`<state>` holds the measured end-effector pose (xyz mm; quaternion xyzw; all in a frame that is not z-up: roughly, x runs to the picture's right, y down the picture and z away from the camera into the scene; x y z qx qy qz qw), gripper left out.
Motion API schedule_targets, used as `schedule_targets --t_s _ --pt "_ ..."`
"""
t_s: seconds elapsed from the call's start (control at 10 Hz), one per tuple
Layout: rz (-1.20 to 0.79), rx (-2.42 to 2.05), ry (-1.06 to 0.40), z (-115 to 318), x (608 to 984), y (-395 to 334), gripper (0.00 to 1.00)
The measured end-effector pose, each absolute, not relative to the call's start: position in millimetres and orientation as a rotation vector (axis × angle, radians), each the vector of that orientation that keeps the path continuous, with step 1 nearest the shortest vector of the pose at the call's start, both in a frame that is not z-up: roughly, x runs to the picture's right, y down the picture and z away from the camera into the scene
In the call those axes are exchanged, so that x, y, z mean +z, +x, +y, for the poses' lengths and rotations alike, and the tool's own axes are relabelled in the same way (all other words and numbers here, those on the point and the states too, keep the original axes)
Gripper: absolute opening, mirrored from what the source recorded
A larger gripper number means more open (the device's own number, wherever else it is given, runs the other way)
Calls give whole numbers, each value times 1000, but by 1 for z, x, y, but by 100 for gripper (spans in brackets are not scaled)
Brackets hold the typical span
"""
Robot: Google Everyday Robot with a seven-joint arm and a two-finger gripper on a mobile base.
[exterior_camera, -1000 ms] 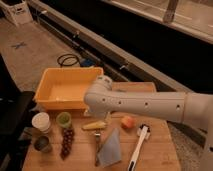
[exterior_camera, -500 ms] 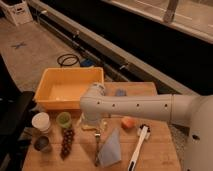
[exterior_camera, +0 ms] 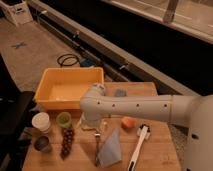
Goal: Place fork in plastic cup
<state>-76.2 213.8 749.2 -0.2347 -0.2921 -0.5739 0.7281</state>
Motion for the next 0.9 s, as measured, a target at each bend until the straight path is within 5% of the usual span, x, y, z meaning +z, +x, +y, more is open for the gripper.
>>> schedule_targets --t_s 0.9 --pt "-725 -1234 -598 248 783 -63 80"
